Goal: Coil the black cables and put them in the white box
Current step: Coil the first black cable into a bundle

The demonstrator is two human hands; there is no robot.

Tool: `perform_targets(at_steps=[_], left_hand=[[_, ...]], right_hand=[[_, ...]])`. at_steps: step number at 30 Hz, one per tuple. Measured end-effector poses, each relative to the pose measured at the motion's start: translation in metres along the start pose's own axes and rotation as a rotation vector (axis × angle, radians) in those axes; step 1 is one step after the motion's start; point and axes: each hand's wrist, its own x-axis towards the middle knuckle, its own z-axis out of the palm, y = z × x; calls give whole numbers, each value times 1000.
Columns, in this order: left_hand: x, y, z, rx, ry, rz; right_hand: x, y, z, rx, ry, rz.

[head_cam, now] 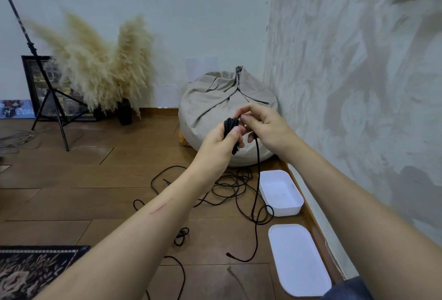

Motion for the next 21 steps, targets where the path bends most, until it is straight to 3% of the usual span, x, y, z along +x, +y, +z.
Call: perform_targets(at_steps=[6, 13, 21], left_hand=[[1, -1, -1, 77, 4, -14], [1, -4, -1, 187, -53, -35], [-1, -1, 4, 104, -92, -27]], right_hand=[[1, 1, -1, -31, -9, 17], [5, -11, -12, -151, 64, -97], [7, 4, -11, -62, 56, -34]])
